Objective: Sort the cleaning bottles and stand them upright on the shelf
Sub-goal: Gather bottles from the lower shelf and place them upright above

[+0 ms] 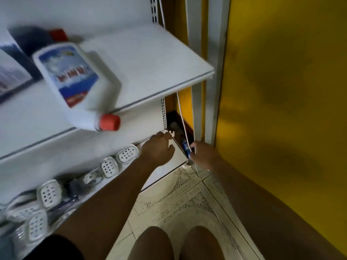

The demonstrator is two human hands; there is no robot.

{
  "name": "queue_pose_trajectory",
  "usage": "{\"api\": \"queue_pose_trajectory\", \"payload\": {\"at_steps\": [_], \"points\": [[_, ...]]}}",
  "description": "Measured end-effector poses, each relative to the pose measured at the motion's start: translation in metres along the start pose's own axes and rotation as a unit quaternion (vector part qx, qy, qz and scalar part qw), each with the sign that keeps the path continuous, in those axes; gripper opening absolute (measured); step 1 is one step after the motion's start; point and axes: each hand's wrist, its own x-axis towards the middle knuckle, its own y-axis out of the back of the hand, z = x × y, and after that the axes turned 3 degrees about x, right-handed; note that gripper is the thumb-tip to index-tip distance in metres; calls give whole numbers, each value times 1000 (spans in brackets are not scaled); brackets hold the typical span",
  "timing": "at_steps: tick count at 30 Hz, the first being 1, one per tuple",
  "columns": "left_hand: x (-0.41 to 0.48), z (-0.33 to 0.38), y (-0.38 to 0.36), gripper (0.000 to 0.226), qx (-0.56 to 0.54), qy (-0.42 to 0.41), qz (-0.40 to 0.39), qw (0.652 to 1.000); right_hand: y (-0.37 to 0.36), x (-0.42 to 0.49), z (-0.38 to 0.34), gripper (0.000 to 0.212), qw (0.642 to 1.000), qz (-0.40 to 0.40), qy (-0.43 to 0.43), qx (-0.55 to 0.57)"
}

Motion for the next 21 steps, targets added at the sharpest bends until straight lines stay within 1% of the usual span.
{"api": "queue_pose_trajectory", "payload": {"at_steps": [8,12,15,19,21], "points": [[91,-69,-141,43,37,14,19,999,-132,110,86,45,1000,-6,27,8],[120,-97,-206,42,27,34,17,999,-188,152,122,50,999,-25,24,-24],[129,-112,-244,42,5,52,6,999,-214,179,144,50,999,-12,-6,-31],[133,-126,-278,42,-7,72,-7,997,-232,204,165,38,998,12,-53,-22],[134,-132,-289,42,-13,78,-6,997,-240,214,172,36,997,34,-65,-24]]}}
